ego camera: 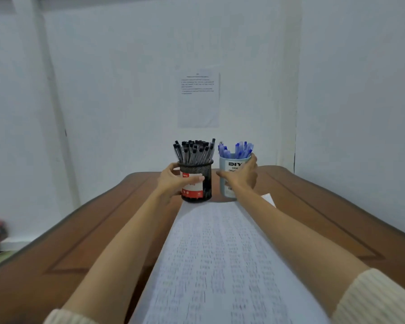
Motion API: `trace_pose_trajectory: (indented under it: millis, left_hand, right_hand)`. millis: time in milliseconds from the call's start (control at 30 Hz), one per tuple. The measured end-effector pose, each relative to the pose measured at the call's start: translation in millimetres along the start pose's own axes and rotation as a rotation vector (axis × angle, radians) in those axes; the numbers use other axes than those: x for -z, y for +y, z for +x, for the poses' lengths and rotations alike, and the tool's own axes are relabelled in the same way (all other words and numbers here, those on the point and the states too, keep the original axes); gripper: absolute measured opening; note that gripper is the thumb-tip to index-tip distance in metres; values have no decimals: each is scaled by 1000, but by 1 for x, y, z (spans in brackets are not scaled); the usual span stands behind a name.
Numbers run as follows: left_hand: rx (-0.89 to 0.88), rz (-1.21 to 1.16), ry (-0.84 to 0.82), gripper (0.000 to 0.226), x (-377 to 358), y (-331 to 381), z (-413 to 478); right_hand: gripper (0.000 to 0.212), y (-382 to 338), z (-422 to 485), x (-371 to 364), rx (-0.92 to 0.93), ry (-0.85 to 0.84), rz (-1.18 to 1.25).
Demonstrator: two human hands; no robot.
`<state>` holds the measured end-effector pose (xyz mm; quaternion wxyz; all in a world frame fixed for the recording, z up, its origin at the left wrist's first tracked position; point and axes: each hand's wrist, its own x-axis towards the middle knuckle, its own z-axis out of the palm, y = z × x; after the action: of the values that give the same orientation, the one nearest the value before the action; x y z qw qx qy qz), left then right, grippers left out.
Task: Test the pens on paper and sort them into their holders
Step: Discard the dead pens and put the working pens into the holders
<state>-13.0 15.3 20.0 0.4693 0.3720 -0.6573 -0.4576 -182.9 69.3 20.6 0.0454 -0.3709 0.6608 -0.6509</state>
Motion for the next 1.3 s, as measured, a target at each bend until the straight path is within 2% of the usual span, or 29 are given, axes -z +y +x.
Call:
trace_pose_trajectory:
  millis: [100, 200, 300, 467, 600, 667, 967, 1033, 1133, 1200, 1233, 1267, 1300]
  left_hand:
    - [11, 5, 86, 82, -7, -12, 19]
    - [17, 38, 94, 86, -5, -17, 31]
    - [28, 103, 94, 95, 1, -21, 39]
    - [40, 128, 122, 95, 7, -31, 49]
    - [75, 86, 151, 112, 9, -36, 48]
    - [72, 95, 151, 103, 9, -38, 48]
    - [137, 7, 51, 101, 11, -27, 35]
    - [139, 72, 163, 84, 13, -20, 29]
    - [87, 118, 438, 24, 13, -11, 15]
    - [-37, 201, 499, 14, 11, -11, 0]
    - [-119, 250, 424, 8, 10, -10, -8]
    - [-192, 314, 283, 3, 8, -7, -19]
    - [-234, 411, 73, 4, 7, -2, -32]
  right_hand:
    - [109, 12, 13, -4, 10, 33, 15]
    - [108, 23, 23, -7, 41, 36, 28]
    - [106, 37, 29, -11, 61, -16, 36]
    - [105, 48, 36, -19, 57, -76, 73]
    - [97, 53, 38, -21, 65, -158, 36]
    - [94, 54, 37, -21, 68, -171, 2]
    - [116, 57, 34, -11, 8, -207, -52]
    - [117, 52, 32, -4, 11, -198, -74]
    - [112, 46, 28, 6, 53, -173, -101]
    - [109, 45, 24, 12, 77, -150, -113]
    - [108, 44, 21, 14, 95, -141, -123]
    - [107, 44, 18, 16, 108, -140, -137]
    - [105, 43, 15, 17, 124, -140, -157]
